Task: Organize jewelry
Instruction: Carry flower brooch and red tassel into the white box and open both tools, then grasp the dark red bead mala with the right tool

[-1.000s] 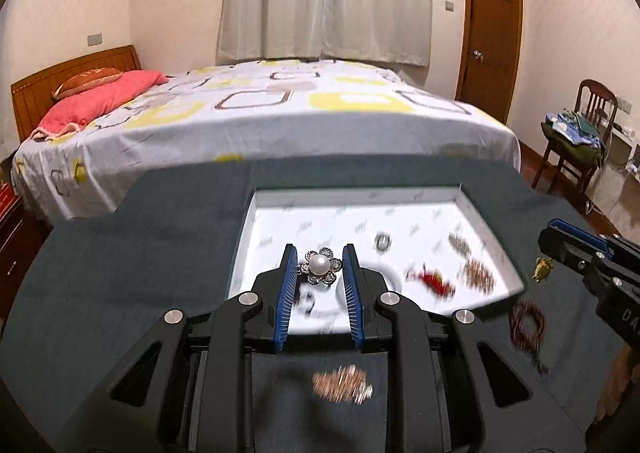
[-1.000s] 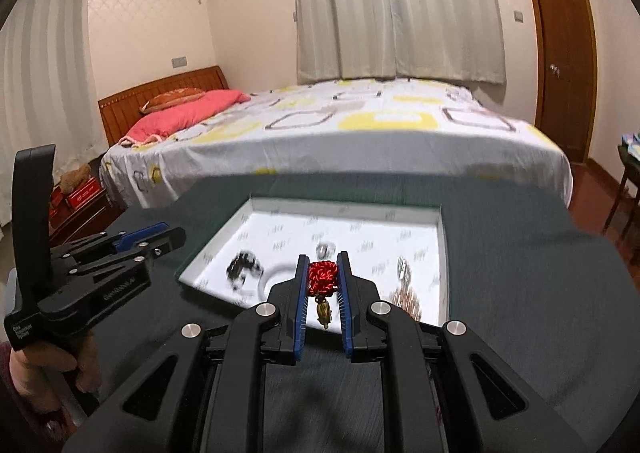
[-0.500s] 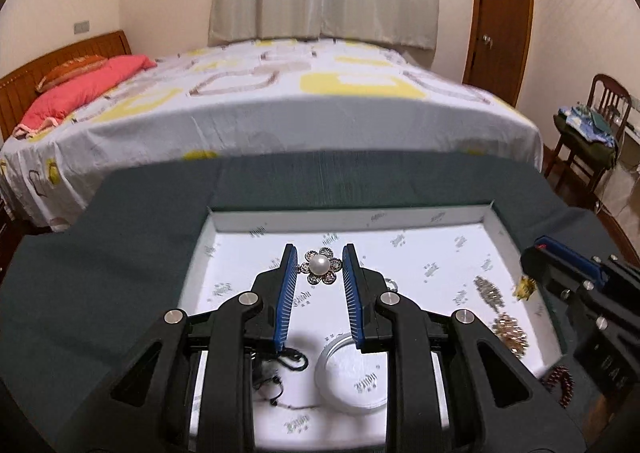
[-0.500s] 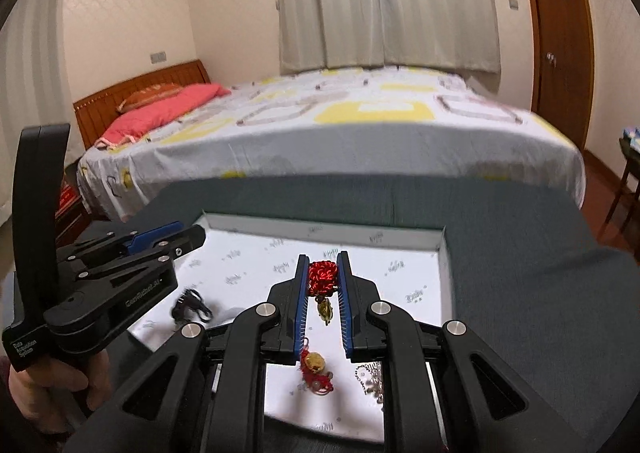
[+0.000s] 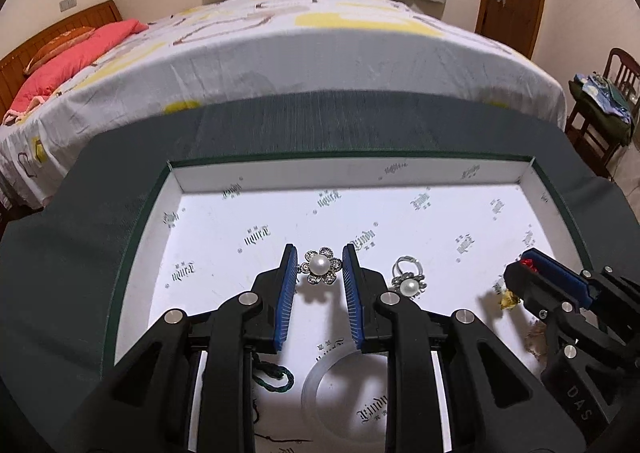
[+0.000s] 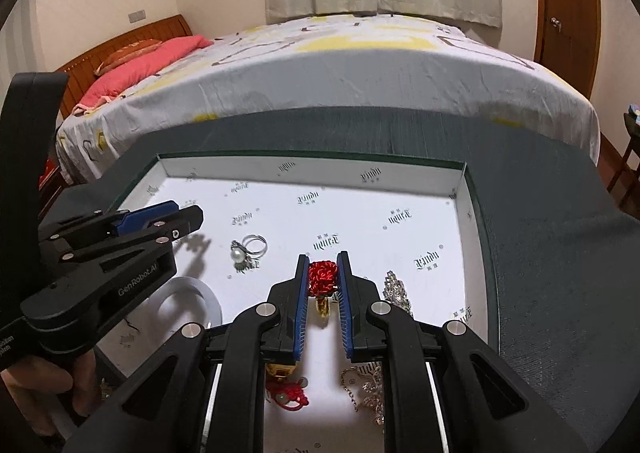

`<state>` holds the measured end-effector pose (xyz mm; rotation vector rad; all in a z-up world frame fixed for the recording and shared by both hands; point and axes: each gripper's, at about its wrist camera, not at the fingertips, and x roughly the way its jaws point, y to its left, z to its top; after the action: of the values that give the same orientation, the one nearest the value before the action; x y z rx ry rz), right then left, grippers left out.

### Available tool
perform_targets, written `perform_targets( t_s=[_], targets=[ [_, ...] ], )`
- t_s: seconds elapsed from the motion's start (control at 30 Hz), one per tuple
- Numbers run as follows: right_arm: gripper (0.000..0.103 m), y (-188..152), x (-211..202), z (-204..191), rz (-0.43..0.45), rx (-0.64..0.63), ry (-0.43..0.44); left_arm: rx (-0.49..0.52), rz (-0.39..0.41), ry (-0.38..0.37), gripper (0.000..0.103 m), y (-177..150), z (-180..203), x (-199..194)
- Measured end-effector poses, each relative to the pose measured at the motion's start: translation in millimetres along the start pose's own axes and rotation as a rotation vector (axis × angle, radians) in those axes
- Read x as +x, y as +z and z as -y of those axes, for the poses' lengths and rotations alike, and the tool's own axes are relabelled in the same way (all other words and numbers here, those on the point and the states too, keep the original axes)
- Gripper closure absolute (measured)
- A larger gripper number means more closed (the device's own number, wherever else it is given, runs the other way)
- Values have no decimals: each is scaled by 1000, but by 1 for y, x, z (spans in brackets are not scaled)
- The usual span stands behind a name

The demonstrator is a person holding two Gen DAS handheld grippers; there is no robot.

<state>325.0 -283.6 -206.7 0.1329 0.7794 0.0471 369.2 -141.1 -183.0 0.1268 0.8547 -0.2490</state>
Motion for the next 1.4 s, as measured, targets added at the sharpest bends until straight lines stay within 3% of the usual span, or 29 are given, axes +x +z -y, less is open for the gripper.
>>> perform_targets(
  t_s=[0.53, 0.73, 0.77, 0.83, 1.1, 1.4],
  targets=[
    [87, 2, 7, 3, -18, 9, -9, 14, -36, 10, 77, -1, 0, 7],
    [84, 1, 7, 5, -18, 18, -6, 14, -27, 10, 60, 0, 1, 5],
    [69, 1, 7, 5, -13, 22, -8, 12, -23, 11, 55, 1, 1, 4],
    [56, 0, 4, 6, 5, 25, -10, 7, -16, 11, 53, 1, 1, 3],
    [56, 1, -4, 7, 24, 26, -13, -17, 5, 10, 39, 0, -2, -6],
    [56, 0, -27, 7, 66, 23, -24, -13, 75, 27, 30, -3, -3, -36]
  ],
)
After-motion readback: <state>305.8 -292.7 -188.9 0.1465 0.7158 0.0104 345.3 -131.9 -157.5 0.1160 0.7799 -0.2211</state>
